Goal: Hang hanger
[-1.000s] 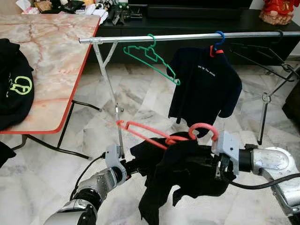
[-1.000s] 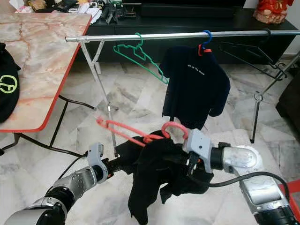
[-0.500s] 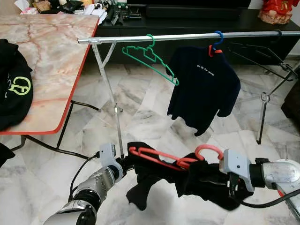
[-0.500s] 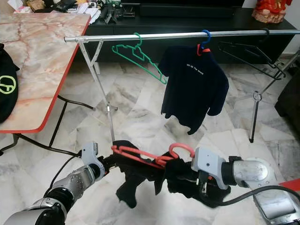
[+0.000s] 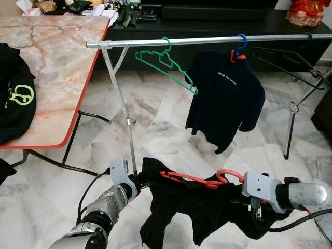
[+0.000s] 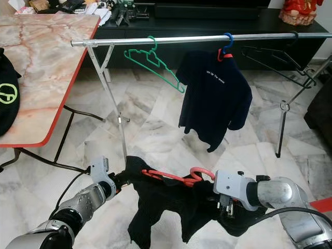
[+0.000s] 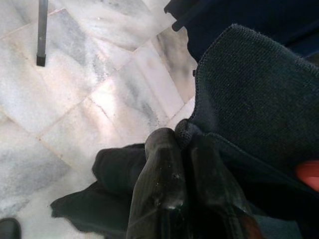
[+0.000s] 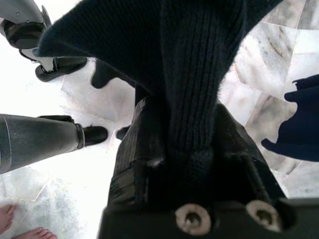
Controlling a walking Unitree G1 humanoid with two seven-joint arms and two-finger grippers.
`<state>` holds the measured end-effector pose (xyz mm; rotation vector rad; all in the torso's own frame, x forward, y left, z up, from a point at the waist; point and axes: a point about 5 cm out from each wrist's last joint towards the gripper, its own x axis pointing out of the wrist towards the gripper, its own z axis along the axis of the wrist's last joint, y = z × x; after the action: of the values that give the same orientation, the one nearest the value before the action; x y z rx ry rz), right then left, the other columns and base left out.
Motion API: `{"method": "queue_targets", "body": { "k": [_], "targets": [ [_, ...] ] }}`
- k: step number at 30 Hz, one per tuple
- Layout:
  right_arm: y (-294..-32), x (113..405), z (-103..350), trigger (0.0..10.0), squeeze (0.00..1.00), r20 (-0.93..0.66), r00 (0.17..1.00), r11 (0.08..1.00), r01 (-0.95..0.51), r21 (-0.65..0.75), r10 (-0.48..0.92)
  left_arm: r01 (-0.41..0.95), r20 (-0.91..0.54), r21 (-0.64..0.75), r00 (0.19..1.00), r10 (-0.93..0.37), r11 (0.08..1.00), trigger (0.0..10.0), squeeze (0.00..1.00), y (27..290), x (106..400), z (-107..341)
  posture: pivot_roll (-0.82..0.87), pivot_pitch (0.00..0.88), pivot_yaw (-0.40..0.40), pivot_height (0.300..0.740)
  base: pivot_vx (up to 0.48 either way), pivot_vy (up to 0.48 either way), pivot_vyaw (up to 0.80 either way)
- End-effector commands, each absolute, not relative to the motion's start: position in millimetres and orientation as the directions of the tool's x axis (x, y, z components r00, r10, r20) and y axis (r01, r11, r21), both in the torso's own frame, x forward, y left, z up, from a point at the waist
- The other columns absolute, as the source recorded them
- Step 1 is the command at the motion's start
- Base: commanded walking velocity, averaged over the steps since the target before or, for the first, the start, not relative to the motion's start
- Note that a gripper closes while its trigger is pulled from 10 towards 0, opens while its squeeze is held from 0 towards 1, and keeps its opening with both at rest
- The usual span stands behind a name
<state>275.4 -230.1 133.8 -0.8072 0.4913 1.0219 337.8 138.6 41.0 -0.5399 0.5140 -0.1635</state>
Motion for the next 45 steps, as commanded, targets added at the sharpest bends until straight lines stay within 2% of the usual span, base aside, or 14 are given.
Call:
{"method": "queue_targets", "body": {
  "k": [1, 4, 7, 11, 15, 25, 26, 32, 34, 37, 41, 45],
  "targets": [
    [-236, 272, 132, 0.0, 0.00, -0.724, 0.457, 0.288, -0.889, -0.356, 0.517, 0.007, -0.422, -0.520, 0.868, -0.263, 0.854, 0.0, 0.00, 146, 336, 39, -0.12, 0.220, -0.015, 0.740, 0.000, 0.000, 0.00],
    [-235, 272, 128, 0.0, 0.00, -0.726, 0.448, 0.284, -0.894, -0.348, 0.521, 0.056, -0.390, -0.529, 0.870, -0.301, 0.847, 0.0, 0.00, 142, 338, 44, -0.12, 0.221, -0.014, 0.740, 0.000, 0.000, 0.00],
    [-229, 266, 124, 0.0, 0.00, -0.726, 0.402, 0.272, -0.915, -0.298, 0.557, 0.086, -0.366, -0.527, 0.875, -0.317, 0.845, 0.0, 0.00, 140, 341, 48, -0.12, 0.220, -0.013, 0.740, 0.000, 0.000, 0.00],
    [-233, 267, 119, 0.0, 0.00, -0.752, 0.418, 0.278, -0.907, -0.315, 0.510, 0.105, -0.353, -0.538, 0.873, -0.337, 0.836, 0.0, 0.00, 139, 341, 50, -0.12, 0.221, -0.013, 0.740, 0.000, 0.000, 0.00],
    [-231, 265, 116, 0.0, 0.00, -0.752, 0.398, 0.284, -0.915, -0.286, 0.526, 0.134, -0.328, -0.546, 0.874, -0.358, 0.827, 0.0, 0.00, 136, 343, 53, -0.12, 0.222, -0.013, 0.740, 0.000, 0.000, 0.00],
    [-235, 273, 99, 0.0, 0.00, -0.767, 0.483, 0.369, -0.865, -0.341, 0.423, 0.351, -0.159, -0.579, 0.837, -0.524, 0.736, 0.0, 0.00, 127, 344, 70, -0.11, 0.225, -0.013, 0.740, 0.000, 0.000, 0.00],
    [-234, 277, 98, 0.0, 0.00, -0.746, 0.519, 0.409, -0.840, -0.356, 0.417, 0.413, -0.124, -0.574, 0.810, -0.573, 0.708, 0.0, 0.00, 123, 343, 74, -0.11, 0.225, -0.015, 0.740, 0.000, 0.000, 0.00],
    [-233, 283, 97, 0.0, 0.00, -0.721, 0.561, 0.461, -0.807, -0.368, 0.407, 0.489, -0.075, -0.576, 0.767, -0.638, 0.655, 0.0, 0.00, 117, 340, 79, -0.11, 0.226, -0.014, 0.740, 0.000, 0.000, 0.00],
    [-228, 288, 96, 0.0, 0.00, -0.690, 0.596, 0.505, -0.779, -0.372, 0.411, 0.565, -0.026, -0.571, 0.712, -0.702, 0.595, 0.0, 0.00, 111, 335, 84, -0.11, 0.225, -0.014, 0.740, 0.000, 0.000, 0.00],
    [-226, 289, 95, 0.0, 0.00, -0.677, 0.607, 0.522, -0.769, -0.368, 0.417, 0.599, -0.015, -0.560, 0.683, -0.730, 0.572, 0.0, 0.00, 109, 333, 86, -0.11, 0.225, -0.014, 0.740, 0.000, 0.000, 0.00],
    [-221, 294, 96, 0.0, 0.00, -0.637, 0.650, 0.575, -0.730, -0.370, 0.415, 0.680, 0.024, -0.542, 0.600, -0.799, 0.494, 0.0, 0.00, 105, 325, 91, -0.11, 0.225, -0.013, 0.740, 0.000, 0.000, 0.00],
    [-217, 296, 93, 0.0, 0.00, -0.627, 0.655, 0.597, -0.721, -0.351, 0.422, 0.740, 0.070, -0.525, 0.531, -0.845, 0.422, 0.0, 0.00, 102, 317, 98, -0.10, 0.225, -0.014, 0.740, 0.000, 0.000, 0.00]
  ]
}}
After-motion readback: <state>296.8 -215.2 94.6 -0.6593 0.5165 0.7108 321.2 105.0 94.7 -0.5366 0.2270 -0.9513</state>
